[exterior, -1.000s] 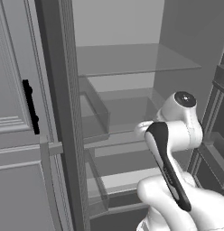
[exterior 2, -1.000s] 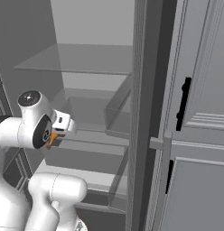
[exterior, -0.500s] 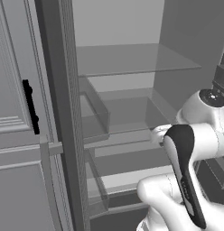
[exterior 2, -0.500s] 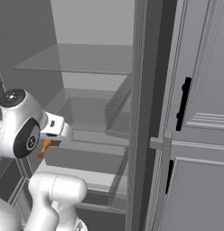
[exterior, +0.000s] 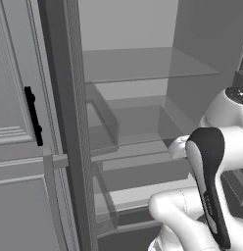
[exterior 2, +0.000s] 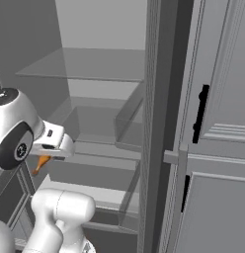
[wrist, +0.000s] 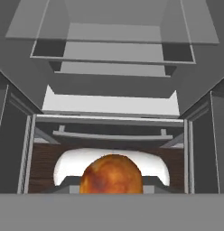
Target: Place one lemon and one chicken drumstick in each tupperware on the nearby counter, to pack two identical lunches.
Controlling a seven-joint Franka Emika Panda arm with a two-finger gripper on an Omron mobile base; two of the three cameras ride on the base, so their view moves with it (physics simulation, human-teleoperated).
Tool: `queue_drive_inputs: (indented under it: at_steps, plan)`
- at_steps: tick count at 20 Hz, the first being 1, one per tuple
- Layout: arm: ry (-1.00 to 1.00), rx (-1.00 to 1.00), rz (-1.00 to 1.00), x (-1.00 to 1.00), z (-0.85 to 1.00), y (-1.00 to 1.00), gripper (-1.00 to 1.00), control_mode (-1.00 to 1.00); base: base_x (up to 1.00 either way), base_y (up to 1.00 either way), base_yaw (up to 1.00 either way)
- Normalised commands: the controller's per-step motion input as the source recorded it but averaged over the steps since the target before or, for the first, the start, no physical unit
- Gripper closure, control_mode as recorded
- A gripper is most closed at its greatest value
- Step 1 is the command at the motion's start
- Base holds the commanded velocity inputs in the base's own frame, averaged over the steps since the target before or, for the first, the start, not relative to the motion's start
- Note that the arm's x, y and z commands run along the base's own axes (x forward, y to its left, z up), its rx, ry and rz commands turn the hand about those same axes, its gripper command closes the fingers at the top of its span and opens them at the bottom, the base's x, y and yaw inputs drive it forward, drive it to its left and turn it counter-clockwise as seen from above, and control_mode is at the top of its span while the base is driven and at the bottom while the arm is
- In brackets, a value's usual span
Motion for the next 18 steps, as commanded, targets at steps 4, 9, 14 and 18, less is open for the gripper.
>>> queue_drive_inputs:
  at_steps: [4,9,14,18]
  plan:
    - [-0.16,0.08,0.0,-0.94,0.09,0.0,1.0,-1.0,0.0,0.0,0.0]
    - [-0.08,0.0,0.0,-0.35,0.01,0.0,1.0,-1.0,0.0,0.0,0.0]
    - [0.0,0.0,0.0,0.0,0.0,0.0,1.0,-1.0,0.0,0.0,0.0]
    - [0.0,0.0,0.0,0.0,0.0,0.0,1.0,-1.0,0.0,0.0,0.0]
